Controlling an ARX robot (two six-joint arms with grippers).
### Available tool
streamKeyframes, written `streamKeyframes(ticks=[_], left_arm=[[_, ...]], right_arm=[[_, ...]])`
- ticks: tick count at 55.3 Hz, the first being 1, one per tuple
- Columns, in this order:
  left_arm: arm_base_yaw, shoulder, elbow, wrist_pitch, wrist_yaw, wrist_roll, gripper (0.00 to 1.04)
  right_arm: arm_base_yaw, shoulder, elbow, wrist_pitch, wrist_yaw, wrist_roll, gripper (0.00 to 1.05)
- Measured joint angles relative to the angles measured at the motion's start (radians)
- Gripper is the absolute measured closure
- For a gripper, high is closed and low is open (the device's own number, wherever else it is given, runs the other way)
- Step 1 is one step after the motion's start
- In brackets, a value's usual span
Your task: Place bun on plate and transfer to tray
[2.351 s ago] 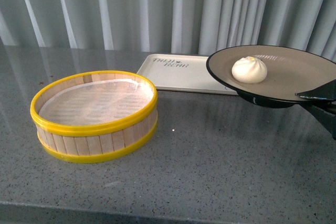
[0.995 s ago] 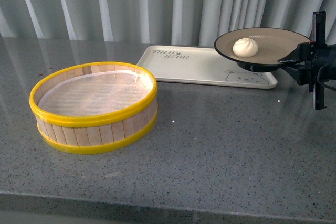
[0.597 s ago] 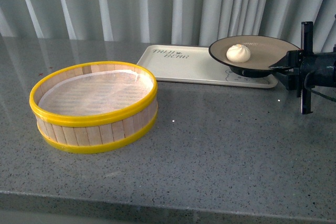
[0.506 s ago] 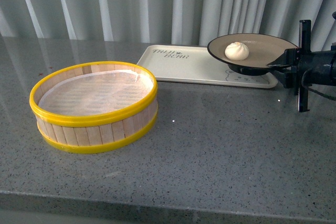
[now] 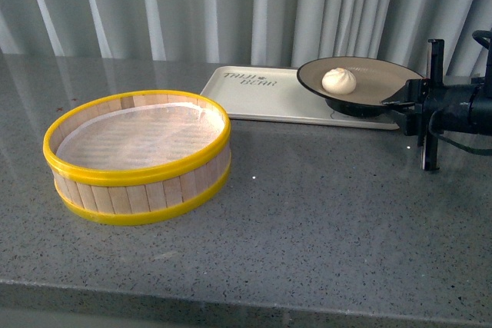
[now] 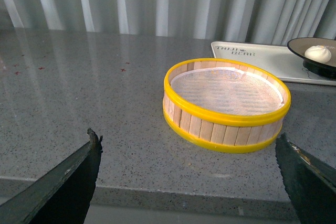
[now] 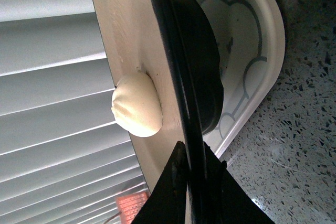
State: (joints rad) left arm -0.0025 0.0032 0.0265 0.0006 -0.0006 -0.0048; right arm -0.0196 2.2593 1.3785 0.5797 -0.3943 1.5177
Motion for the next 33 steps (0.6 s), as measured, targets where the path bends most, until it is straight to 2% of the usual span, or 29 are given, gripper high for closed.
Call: streamKeyframes(ticks=[33], left_arm=[[0.000,0.000,0.000,0.000,0.000,0.000,0.07]], right_arm=[[0.000,0.000,0.000,0.003,0.007,0.013,1.02]])
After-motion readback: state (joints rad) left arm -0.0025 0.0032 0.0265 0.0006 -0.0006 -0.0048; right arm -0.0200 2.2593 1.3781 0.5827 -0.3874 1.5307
